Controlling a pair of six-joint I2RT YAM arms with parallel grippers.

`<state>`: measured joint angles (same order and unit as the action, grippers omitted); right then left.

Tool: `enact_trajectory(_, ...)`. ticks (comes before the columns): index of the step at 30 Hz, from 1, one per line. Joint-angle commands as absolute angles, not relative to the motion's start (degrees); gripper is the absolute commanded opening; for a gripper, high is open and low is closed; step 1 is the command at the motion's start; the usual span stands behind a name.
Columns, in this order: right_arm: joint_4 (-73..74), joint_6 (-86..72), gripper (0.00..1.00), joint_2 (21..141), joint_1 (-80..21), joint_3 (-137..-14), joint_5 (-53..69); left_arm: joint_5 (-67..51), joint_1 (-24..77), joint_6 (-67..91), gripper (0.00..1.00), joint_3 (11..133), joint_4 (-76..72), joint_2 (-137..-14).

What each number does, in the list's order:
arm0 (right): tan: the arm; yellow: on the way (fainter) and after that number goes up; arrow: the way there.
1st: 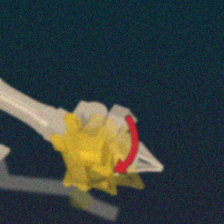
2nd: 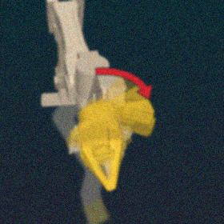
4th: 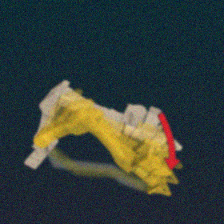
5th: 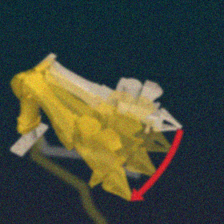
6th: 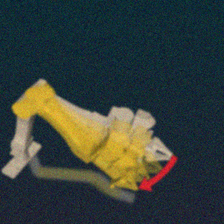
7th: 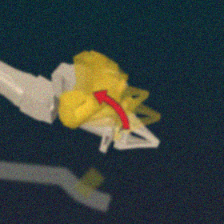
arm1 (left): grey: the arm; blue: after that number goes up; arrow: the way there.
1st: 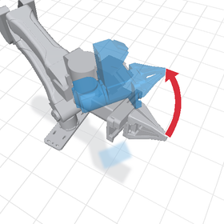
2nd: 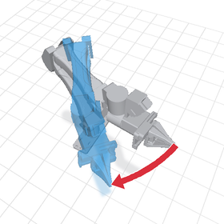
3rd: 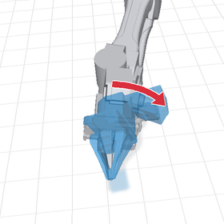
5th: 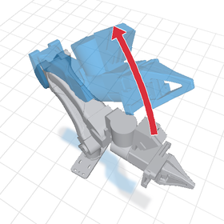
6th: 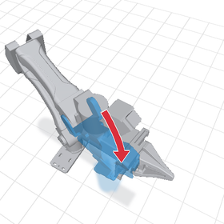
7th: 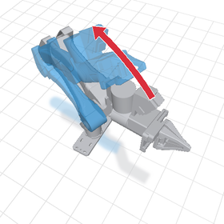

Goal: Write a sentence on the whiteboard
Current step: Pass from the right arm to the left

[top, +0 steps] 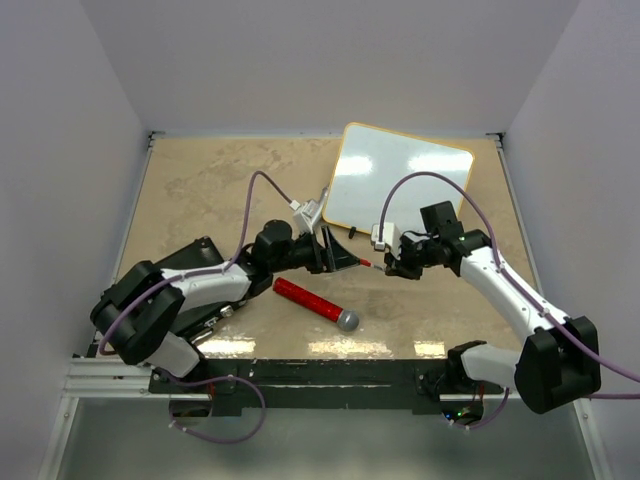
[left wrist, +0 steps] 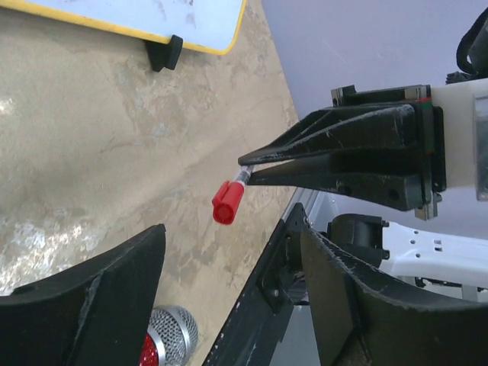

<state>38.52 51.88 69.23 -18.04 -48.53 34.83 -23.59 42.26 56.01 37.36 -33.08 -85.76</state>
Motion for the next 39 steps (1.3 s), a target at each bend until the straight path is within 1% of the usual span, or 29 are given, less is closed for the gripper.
enact_trajectory(1,36.74,50.01,0.01,67.94,-18.46,-49.4,37.97,-20.39,43.77,56.34,0.73,41.75,-36.21,-88.68)
enact_trajectory(2,36.74,50.1,0.01,67.94,-18.54,-49.22,37.97,-20.22,44.03,56.6,0.72,42.01,-36.38,-89.38)
enact_trajectory(3,36.65,50.1,0.01,68.11,-18.46,-49.22,38.06,-20.04,44.12,56.6,0.68,42.19,-36.39,-89.73)
enact_trajectory(11,36.21,50.01,0.01,68.03,-18.98,-48.78,38.23,-19.51,44.74,56.07,0.56,44.03,-35.42,-91.93)
enact_trajectory(14,36.04,49.66,0.01,68.03,-19.07,-48.78,38.23,-19.95,44.74,56.16,0.5,44.56,-35.86,-92.81)
enact_trajectory(15,36.12,49.57,0.01,68.11,-19.07,-48.78,38.23,-20.04,44.82,56.08,0.47,44.73,-36.12,-92.99)
enact_trajectory(17,35.95,49.66,0.01,68.2,-19.16,-48.69,38.06,-20.65,44.82,56.16,0.44,45.17,-36.3,-93.6)
enact_trajectory(20,35.6,49.48,0.01,68.29,-19.25,-48.6,37.71,-21.53,44.74,56.34,0.33,45.26,-36.82,-94.13)
enact_trajectory(23,35.51,49.13,0.01,68.29,-19.25,-48.6,37.62,-21.97,44.82,56.34,0.13,44.83,-37.26,-93.96)
enact_trajectory(24,35.42,49.04,0.03,68.2,-19.16,-48.6,37.7,-21.89,44.82,56.34,0.02,44.74,-37.53,-93.78)
enact_trajectory(25,35.42,48.96,0.06,68.2,-19.25,-48.69,37.71,-21.8,44.82,56.34,0.0,44.04,-37.79,-93.52)
enact_trajectory(26,35.51,48.69,0.12,68.03,-19.25,-48.87,38.23,-21.54,44.74,56.42,0.0,43.6,-38.32,-92.73)
enact_trajectory(27,35.86,48.69,0.31,67.94,-19.25,-49.13,38.67,-21.19,44.74,56.51,0.0,42.9,-39.97,-92.2)
enact_trajectory(28,36.47,48.78,0.45,67.94,-19.16,-49.83,40.06,-20.75,44.65,56.69,0.0,41.32,-40.69,-91.5)
enact_trajectory(30,38.31,49.21,0.68,67.68,-19.07,-50.88,42.09,-19.69,44.3,56.17,0.0,39.56,-43.4,-88.87)
enact_trajectory(33,41.3,50.7,0.78,67.59,-19.07,-53.26,45.25,-19.77,43.34,54.58,0.0,35.34,-47.79,-84.91)
enact_trajectory(37,44.56,53.69,0.8,69.34,-18.98,-55.19,49.46,-21.79,41.58,52.83,0.0,27.45,-58.07,-80.87)
enact_trajectory(39,45.7,55.72,0.8,70.05,-18.9,-55.2,50.79,-22.5,41.22,51.25,0.0,25.41,-62.92,-79.02)
